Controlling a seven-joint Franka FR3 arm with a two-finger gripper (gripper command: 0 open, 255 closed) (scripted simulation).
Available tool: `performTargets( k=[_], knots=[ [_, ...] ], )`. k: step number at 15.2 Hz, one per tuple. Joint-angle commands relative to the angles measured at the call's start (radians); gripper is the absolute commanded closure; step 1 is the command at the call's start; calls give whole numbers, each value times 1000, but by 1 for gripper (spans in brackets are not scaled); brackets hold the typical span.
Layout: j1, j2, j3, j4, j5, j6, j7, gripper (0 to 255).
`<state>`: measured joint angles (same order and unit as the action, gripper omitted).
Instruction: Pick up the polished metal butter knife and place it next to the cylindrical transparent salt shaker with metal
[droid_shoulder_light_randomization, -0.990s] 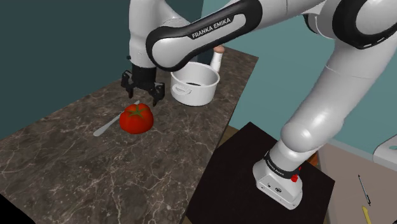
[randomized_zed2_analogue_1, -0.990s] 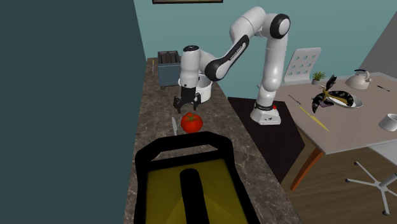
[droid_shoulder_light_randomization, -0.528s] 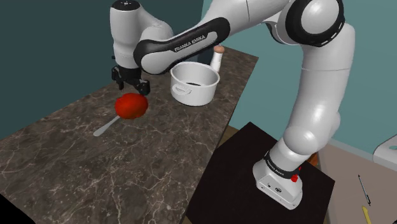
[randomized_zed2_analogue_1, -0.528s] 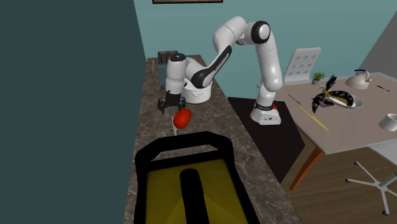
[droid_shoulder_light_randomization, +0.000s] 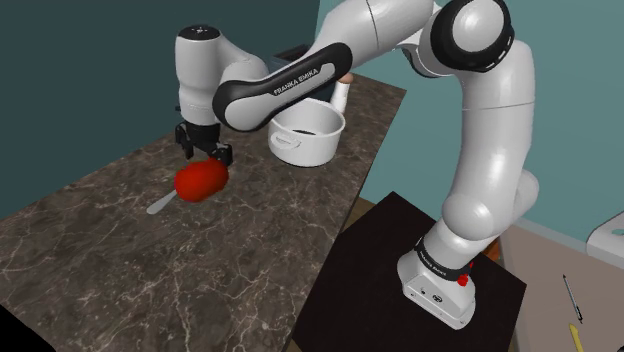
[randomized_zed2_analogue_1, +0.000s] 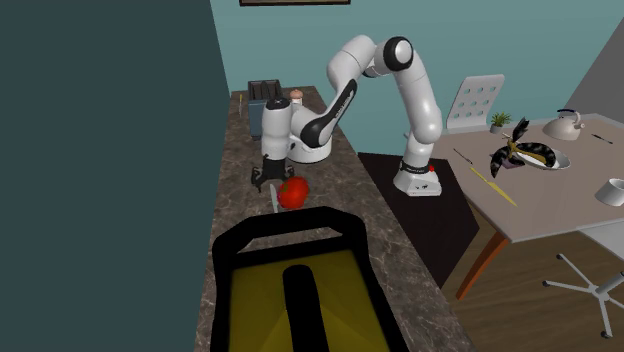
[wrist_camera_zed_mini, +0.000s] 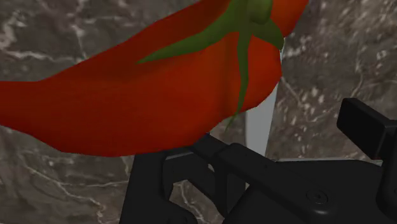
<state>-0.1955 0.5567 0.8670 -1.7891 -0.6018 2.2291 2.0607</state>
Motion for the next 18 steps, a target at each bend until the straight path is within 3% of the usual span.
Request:
performTargets(
  k=[1,6,7,18],
  knots=[
    [-2,20,14,6,39,-8,10,0],
    [-2,20,14,6,39,-8,10,0],
    [-2,20,14,6,39,-8,10,255],
    [-11,8,28,14,52,-27,2,255]
  ],
)
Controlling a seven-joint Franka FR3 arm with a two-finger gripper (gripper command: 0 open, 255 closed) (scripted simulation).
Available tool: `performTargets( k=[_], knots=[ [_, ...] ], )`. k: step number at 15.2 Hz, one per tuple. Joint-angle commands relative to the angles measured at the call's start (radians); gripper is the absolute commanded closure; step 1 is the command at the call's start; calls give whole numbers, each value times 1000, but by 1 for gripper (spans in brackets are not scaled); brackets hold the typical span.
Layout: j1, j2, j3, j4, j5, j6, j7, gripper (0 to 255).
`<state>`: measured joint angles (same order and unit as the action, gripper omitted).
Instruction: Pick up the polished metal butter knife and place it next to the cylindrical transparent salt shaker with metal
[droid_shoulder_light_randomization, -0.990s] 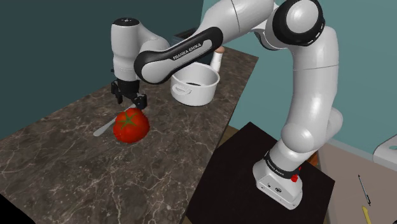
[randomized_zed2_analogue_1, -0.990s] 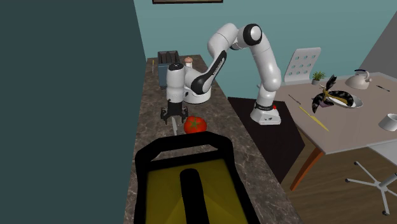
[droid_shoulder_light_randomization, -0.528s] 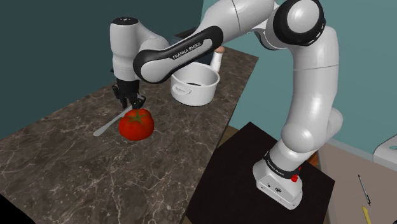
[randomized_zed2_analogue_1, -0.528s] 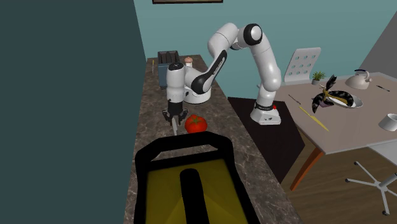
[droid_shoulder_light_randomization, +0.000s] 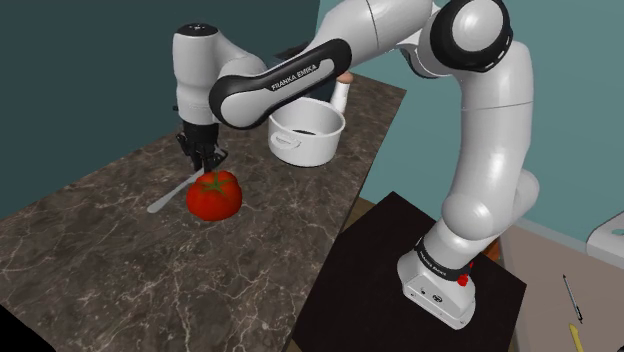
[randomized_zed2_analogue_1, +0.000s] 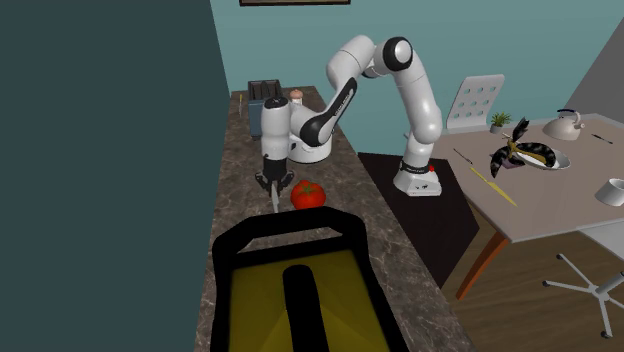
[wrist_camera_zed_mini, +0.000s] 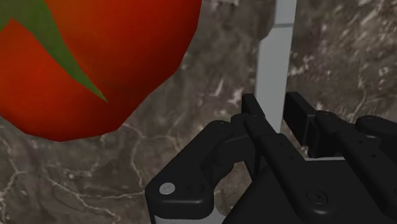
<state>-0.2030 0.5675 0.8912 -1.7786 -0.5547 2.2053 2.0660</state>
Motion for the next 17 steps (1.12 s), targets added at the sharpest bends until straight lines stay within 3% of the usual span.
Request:
performTargets(
  k=[1,17],
  knots=[
    [-7,-10,9,8,11,-13,-8,255],
    [-45,-97,81,108,108,-174,-70,255]
  ],
)
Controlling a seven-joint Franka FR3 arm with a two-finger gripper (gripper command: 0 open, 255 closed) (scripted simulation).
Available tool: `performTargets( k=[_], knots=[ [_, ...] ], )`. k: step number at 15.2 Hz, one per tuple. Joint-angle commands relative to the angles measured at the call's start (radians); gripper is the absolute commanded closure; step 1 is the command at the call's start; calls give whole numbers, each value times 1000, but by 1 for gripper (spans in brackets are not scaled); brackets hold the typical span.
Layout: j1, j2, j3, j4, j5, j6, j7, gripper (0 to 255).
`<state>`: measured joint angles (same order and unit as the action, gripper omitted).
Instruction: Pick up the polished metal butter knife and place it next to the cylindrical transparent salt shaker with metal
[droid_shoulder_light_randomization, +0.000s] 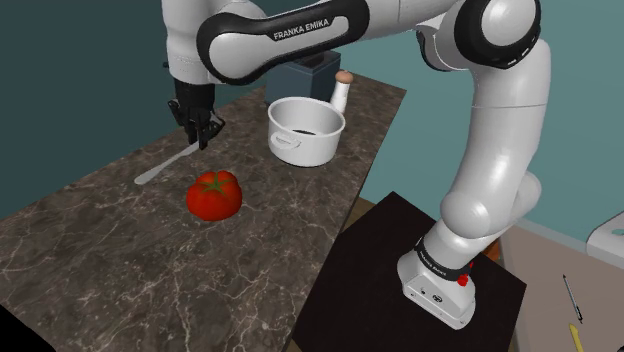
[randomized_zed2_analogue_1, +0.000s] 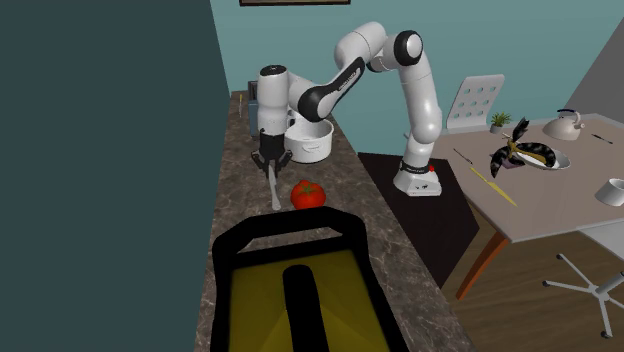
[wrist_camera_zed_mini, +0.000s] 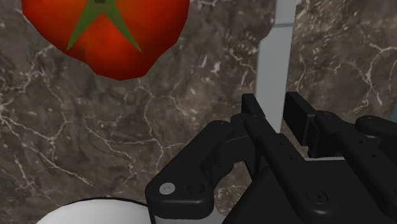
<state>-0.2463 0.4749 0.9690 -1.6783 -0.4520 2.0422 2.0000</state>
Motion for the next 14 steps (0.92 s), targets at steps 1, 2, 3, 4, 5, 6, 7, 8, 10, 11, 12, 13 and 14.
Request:
performTargets(
  k=[1,2,3,4,5,6,7,8,10,11,12,13,14],
  knots=[
    [-3,-8,6,17,10,-22,-8,255],
    [-3,-12,10,26,14,-33,-11,255],
    [-4,-16,12,35,19,-44,-14,255],
    [-4,-19,15,44,23,-55,-17,255],
    [-5,-22,18,54,27,-67,-20,255],
    [-4,-26,20,64,31,-79,-23,255],
    [-4,-28,22,74,35,-90,-26,255],
    [-4,-31,24,84,38,-102,-28,255],
    [-2,-36,28,106,44,-126,-33,255],
    [-1,-38,30,118,47,-138,-36,255],
    [1,-39,31,130,49,-151,-38,255],
    [3,-41,33,142,52,-163,-40,255],
    [5,-42,34,155,54,-176,-42,255]
  ],
)
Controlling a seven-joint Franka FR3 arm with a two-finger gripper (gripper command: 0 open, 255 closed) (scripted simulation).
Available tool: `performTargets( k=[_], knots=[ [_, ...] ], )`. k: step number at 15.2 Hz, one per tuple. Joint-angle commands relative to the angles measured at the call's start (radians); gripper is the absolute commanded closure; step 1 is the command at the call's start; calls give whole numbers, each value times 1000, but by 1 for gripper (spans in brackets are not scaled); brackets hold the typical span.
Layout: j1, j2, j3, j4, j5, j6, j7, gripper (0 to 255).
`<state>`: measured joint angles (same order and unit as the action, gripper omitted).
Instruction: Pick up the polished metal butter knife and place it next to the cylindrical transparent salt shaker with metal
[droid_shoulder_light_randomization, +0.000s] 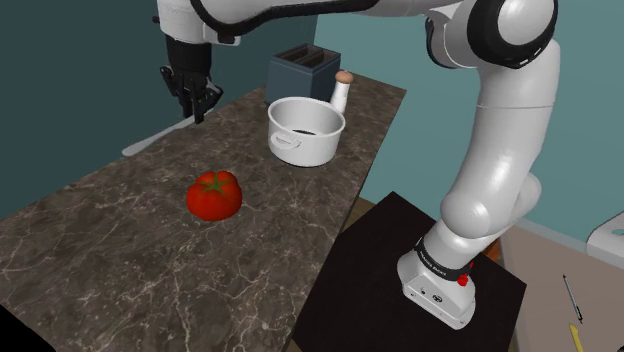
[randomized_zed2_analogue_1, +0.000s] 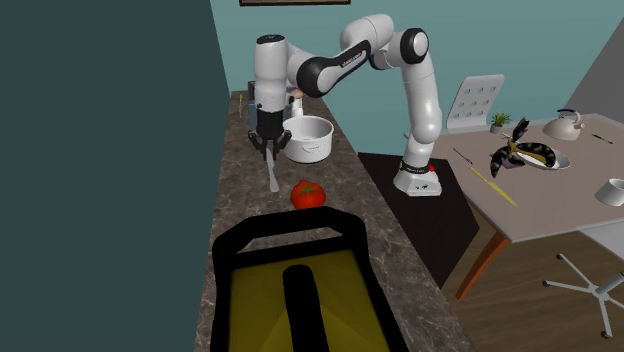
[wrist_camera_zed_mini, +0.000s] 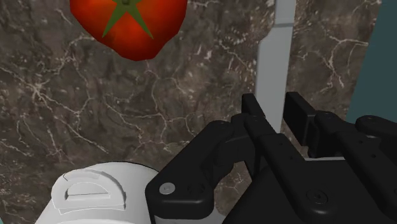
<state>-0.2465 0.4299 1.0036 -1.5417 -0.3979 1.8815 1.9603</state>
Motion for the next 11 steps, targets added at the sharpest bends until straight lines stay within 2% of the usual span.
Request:
performTargets(
  k=[1,11],
  knots=[
    [8,2,0,31,1,-28,-4,255],
    [50,8,1,182,4,-166,-19,255]
  ],
)
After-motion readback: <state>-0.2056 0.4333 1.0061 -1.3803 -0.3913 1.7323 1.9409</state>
